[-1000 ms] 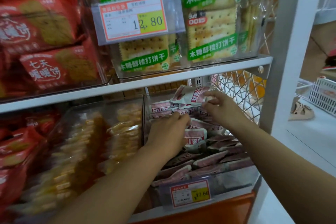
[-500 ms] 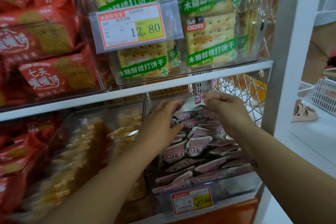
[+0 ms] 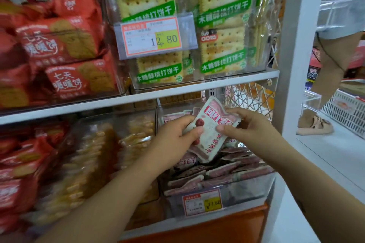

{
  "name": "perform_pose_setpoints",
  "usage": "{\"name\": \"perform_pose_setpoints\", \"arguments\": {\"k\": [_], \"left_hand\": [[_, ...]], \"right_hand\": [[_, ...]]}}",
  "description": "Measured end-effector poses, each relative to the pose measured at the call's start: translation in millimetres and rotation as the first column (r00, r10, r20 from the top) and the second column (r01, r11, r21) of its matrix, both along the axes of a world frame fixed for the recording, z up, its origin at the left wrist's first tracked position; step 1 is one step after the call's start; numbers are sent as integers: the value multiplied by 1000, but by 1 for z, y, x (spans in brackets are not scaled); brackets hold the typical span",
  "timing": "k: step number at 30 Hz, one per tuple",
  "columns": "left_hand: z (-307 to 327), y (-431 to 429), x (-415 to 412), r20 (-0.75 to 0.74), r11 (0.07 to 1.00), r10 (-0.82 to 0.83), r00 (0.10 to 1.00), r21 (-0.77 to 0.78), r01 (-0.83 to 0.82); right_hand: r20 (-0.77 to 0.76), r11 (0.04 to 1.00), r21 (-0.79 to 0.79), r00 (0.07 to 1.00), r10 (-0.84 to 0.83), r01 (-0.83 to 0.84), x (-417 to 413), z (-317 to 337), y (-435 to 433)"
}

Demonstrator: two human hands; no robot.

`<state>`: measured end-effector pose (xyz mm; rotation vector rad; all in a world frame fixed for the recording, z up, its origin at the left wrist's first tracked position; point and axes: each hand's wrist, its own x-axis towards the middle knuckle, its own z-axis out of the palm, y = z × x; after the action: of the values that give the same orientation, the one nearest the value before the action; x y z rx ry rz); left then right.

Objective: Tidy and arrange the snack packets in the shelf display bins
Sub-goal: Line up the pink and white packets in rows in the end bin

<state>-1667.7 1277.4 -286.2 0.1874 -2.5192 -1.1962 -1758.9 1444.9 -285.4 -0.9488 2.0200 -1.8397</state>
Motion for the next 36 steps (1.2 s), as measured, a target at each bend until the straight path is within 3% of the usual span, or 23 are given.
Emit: {"name": "perform_pose_setpoints", "arguments": {"k": [3,5,7,12,19,26,29,33,36], "left_hand": [[-1,-4,0,26,999,-37,999,-5,37],[-3,-12,2,108,973,4,994,-229,21],[-6,-18,5,211,895,54,976,-443,46],[-2,-18,5,366,736,85,927,-650,189],[-6,-9,-4,465,545,41,884,-752,370],[0,-24,-5,352,386,168,921,-883,267],[11,-41,-1,294,393,223,929,-899,191],[10,-41,-1,308,377,229,924,-903,207],[10,-38,-3,354,392,247,902,-888,242]], "right_hand": [[-151,996,60,987,-55,64,-4,2,2],[-301,977,144,947,-108,157,-10,0,5],[-346,964,223,936,-60,144,-13,-4,6],[-456,901,410,887,65,144,-18,-19,-2],[-570,874,417,821,40,247,-25,-25,-8],[-641,887,363,768,17,284,-29,-27,-15],[-673,874,393,737,63,284,-28,-24,-18],[-705,819,506,676,212,270,-27,-19,-22],[-685,705,649,624,376,287,-30,-25,-32]]}}
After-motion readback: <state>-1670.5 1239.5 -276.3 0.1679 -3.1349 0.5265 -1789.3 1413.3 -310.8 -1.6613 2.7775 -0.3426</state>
